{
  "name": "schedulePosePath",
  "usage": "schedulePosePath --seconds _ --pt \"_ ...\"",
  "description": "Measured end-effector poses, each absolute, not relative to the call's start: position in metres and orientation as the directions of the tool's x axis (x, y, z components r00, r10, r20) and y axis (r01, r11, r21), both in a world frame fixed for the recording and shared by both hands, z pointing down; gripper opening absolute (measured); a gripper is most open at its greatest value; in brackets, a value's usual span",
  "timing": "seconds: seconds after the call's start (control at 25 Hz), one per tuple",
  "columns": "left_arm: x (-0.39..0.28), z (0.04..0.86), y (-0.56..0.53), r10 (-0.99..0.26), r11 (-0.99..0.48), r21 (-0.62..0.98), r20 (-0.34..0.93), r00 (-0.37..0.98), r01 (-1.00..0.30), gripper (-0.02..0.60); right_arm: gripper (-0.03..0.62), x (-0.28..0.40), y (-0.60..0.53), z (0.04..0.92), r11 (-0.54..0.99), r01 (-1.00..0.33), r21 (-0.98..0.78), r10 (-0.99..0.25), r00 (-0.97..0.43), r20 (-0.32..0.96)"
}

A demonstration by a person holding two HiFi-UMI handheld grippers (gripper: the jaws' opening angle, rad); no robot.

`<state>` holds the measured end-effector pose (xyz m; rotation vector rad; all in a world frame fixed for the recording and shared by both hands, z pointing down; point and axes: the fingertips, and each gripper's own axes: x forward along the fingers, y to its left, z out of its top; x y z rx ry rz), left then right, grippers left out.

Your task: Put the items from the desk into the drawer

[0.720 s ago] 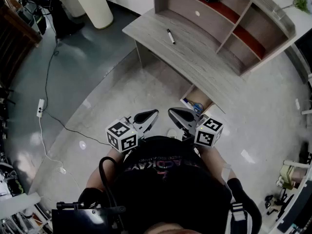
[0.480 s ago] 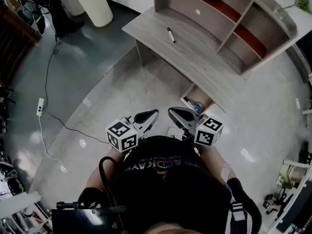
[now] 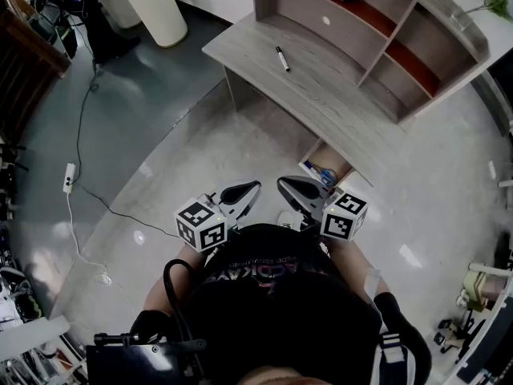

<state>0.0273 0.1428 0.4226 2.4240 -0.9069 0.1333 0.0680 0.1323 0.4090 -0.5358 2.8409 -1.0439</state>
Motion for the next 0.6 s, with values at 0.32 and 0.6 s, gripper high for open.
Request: schedulePosePath --seconds 0.32,0.6 --pt "0.019 0.423 0.149 -0.58 -0.64 0.417 0.288 0.762 -0.645 0.011 0.012 0.059 0.134 0.411 0.702 -0.306 -0.644 -0.345 -0.936 0.069" --pt "-0.002 0.43 0.16 -0.585 -0.614 0.449 0.293 0.756 -0.649 0.011 0.012 0.041 0.138 0.418 0.692 -0.33 -0.642 -0.347 -0.932 0.104"
